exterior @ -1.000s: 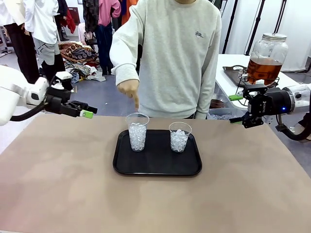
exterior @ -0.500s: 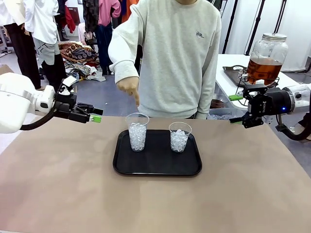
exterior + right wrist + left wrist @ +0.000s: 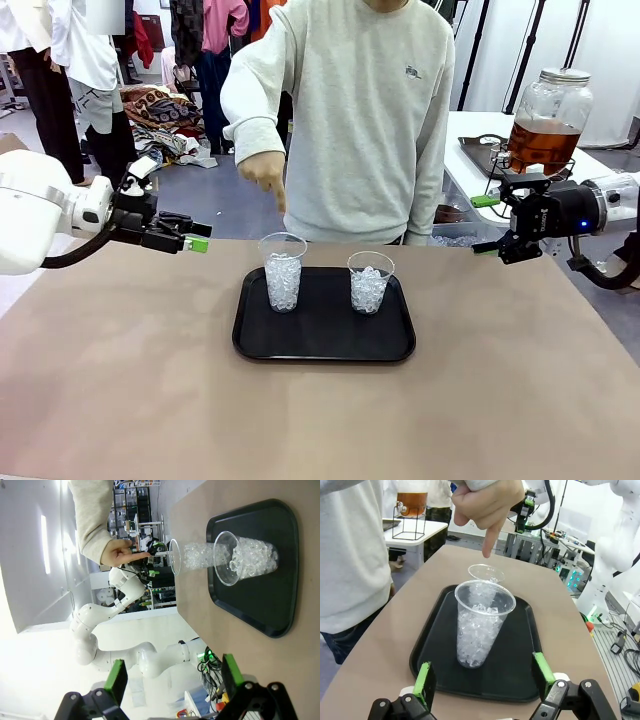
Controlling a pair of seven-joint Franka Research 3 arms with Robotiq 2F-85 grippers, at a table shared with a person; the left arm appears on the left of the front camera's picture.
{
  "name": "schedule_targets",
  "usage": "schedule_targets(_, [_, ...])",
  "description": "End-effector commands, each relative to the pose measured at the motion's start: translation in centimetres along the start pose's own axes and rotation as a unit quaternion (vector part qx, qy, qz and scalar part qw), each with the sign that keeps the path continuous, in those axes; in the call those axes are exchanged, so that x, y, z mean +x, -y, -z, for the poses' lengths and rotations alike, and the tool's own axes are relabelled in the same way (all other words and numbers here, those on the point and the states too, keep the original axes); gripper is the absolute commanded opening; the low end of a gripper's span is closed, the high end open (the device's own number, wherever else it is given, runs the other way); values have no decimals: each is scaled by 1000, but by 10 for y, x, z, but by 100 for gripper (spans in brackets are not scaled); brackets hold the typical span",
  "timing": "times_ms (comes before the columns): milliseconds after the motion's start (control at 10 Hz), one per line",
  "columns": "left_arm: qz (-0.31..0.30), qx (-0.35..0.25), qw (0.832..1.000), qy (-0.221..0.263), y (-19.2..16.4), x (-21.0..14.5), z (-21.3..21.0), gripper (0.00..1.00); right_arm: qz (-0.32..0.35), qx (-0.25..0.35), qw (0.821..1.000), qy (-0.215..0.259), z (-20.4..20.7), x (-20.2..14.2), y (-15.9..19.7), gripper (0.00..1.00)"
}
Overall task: Pour the drink into the iced cup.
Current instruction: Pick up the iced cup indicated by the human and present it to them.
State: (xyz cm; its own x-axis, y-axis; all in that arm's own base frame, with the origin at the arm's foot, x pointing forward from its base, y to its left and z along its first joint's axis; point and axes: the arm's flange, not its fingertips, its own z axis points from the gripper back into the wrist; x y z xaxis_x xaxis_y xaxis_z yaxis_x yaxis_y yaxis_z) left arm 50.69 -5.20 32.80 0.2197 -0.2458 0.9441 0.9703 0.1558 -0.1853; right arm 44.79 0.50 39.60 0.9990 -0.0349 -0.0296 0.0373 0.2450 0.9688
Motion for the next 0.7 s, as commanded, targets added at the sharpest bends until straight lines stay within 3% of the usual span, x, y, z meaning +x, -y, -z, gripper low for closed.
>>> schedule_targets(0, [17,-1,1000,3,0,-1,3,100,1,0,1000,3,0,0,-1,100])
schedule_targets(200, [70,-3,997,19,-5,-12,16,100,1,0,1000,3,0,0,-1,100])
schedule_targets(600, [113,23,993,40,-12,-29,39,100,1,0,1000,3,0,0,-1,100])
